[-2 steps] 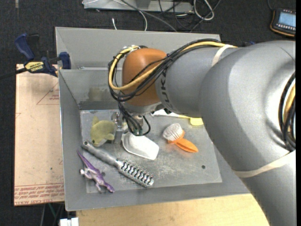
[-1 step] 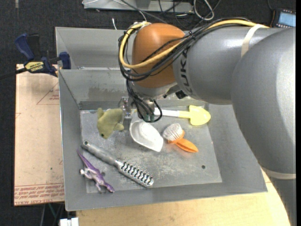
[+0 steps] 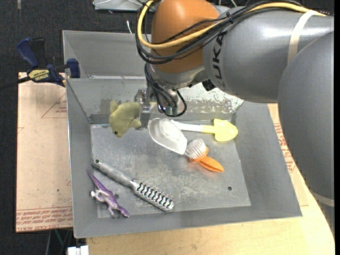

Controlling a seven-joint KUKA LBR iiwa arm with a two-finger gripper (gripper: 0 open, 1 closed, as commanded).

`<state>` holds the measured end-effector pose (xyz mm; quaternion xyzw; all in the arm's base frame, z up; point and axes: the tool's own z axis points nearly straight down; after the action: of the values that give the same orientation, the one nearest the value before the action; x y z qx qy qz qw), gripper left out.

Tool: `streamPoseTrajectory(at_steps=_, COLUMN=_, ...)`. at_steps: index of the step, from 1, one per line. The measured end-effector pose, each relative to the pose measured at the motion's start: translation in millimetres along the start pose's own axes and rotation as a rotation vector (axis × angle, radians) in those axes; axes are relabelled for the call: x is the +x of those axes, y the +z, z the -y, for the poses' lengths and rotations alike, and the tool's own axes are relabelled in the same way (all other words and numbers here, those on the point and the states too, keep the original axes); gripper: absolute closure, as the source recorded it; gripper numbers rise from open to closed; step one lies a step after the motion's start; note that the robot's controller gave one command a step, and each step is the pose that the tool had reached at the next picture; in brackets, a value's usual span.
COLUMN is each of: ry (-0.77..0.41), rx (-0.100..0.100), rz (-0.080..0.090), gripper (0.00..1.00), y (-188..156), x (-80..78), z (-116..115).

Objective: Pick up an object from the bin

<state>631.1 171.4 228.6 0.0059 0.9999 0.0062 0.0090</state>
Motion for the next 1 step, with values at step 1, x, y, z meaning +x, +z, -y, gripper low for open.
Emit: streamPoseTrajectory(at_steps=1, ry=-0.039, rx=0.002, rz=-0.006, gripper=1.0, y=-92.7, x=9.4, z=0.9)
